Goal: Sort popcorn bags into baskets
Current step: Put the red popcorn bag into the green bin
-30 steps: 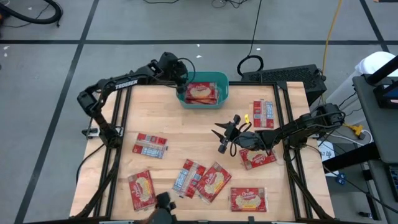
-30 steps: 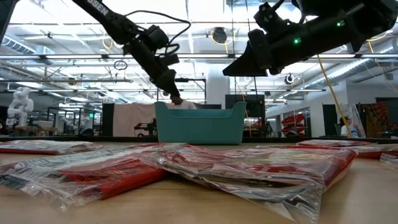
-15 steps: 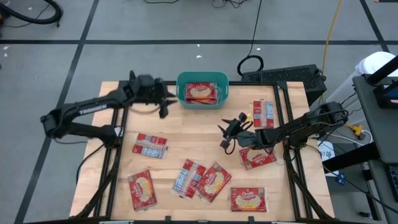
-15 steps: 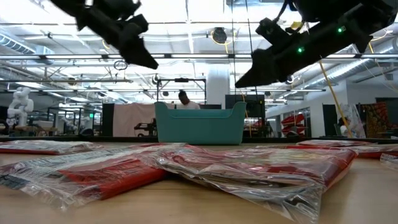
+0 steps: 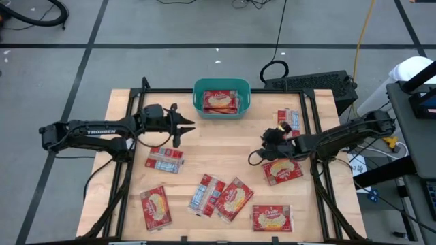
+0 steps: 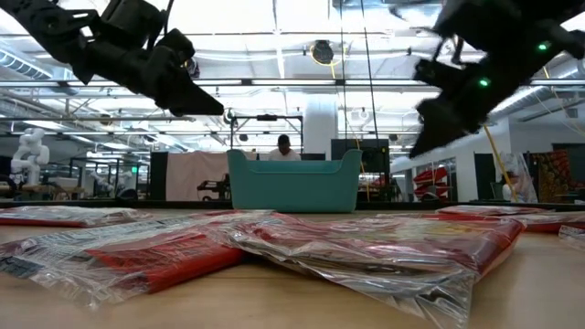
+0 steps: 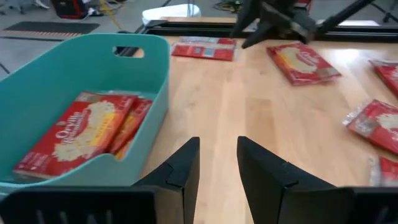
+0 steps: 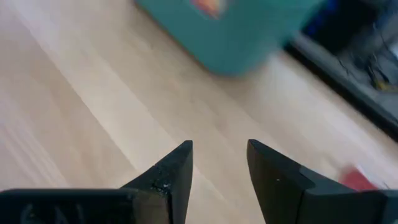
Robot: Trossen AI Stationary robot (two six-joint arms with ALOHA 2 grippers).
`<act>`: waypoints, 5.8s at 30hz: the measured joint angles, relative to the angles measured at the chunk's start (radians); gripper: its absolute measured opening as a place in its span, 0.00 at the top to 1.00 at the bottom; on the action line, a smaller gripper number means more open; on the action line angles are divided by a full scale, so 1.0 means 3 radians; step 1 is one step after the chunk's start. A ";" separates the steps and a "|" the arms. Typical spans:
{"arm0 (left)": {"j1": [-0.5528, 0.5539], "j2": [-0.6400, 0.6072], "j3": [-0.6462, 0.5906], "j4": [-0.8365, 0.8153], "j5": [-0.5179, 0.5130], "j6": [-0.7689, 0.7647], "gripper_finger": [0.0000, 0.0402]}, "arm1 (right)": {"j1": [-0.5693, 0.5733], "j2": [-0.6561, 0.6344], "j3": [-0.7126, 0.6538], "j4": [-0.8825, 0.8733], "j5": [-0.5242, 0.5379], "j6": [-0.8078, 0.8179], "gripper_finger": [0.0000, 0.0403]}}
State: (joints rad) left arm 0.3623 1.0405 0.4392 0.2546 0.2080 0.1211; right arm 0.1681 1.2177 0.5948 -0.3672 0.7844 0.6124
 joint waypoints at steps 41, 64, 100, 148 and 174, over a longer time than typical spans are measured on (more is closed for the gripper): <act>-0.0129 0.0000 -0.0006 0.0134 -0.0115 0.0078 0.72 | -0.1340 0.0168 -0.0307 0.0219 -0.2284 -0.0488 0.85; -0.0129 0.0000 -0.0006 0.0117 -0.0117 0.0090 0.72 | -0.0517 0.0163 -0.0290 0.0711 -0.1815 -0.0965 0.75; -0.0129 0.0015 -0.0006 0.0160 -0.0118 -0.0123 0.72 | -0.0566 0.0402 -0.0847 0.2641 -0.1419 -0.1200 1.00; -0.1111 0.3242 0.1623 0.1902 -0.0532 0.1535 0.84 | -0.0577 0.0397 -0.0839 0.3752 -0.2629 -0.1131 1.00; -0.0823 0.1900 0.1616 -0.0472 -0.0888 0.0745 0.94 | -0.0363 0.0197 0.0713 0.1707 -0.1171 -0.1460 0.70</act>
State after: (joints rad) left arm 0.1155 1.6105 0.9240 0.1128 -0.0585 0.3445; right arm 0.0592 1.2769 0.8087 0.1448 0.4332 0.1743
